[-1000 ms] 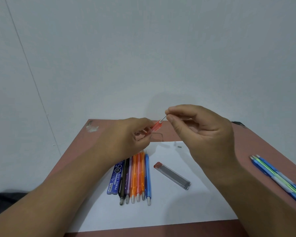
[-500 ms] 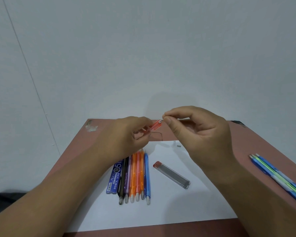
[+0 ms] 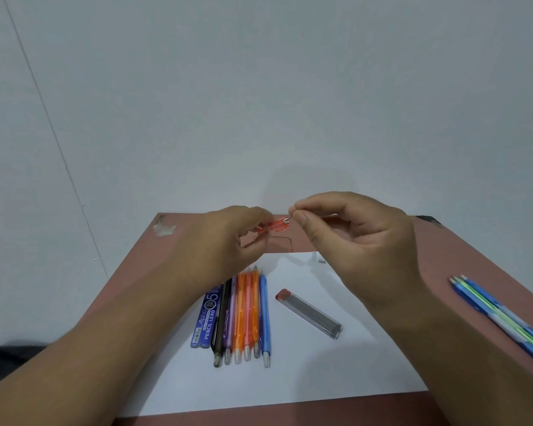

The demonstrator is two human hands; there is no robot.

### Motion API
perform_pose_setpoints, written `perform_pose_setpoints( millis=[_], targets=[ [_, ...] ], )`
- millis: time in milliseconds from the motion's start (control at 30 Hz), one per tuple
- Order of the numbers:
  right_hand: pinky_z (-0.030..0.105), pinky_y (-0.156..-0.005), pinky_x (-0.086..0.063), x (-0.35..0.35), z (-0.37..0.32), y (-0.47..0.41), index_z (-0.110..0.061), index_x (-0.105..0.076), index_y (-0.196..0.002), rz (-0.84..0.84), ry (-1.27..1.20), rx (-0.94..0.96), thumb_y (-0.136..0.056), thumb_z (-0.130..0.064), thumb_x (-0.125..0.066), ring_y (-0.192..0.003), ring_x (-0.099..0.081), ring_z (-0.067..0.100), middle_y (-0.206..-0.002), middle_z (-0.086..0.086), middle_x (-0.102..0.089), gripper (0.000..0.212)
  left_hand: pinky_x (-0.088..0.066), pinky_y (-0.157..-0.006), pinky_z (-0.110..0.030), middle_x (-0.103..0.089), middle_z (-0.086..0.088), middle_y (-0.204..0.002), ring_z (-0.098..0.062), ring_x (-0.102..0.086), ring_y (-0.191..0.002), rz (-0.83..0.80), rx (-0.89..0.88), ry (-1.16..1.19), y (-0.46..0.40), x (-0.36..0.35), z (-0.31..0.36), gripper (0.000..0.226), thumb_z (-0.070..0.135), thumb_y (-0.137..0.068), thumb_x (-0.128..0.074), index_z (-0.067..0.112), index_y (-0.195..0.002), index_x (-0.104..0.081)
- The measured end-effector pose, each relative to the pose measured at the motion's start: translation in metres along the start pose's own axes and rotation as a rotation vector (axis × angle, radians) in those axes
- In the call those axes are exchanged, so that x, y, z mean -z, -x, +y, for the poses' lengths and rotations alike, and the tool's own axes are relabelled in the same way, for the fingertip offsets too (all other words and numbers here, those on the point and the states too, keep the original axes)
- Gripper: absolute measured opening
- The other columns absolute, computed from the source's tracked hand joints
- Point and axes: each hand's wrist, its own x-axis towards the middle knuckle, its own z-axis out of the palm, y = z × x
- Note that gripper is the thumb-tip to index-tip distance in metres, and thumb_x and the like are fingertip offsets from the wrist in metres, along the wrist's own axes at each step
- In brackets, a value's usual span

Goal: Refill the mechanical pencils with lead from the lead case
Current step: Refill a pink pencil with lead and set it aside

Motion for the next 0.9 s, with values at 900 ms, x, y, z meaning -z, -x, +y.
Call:
perform_pose_setpoints(
  millis=[900],
  targets=[
    [0.014,-0.088,-0.054,-0.0004,-0.0037,-0.0029,-0.03,-0.068,-0.118,-0.098,0.1,-0.149,-0.09,-0.016,-0.076,-0.104,-0.067,0.002,-0.103,-0.02,-0.071,0.033,-0.04,-0.069,-0.004,-0.059,0.027,-0.092,0.017,-0.053,-0.076,-0.089,0.07,0.053,-0.0001,0.0076,0.0079,0.027,0.041,-0.093,-0.063,0.031,-0.117,-0.067]
  ],
)
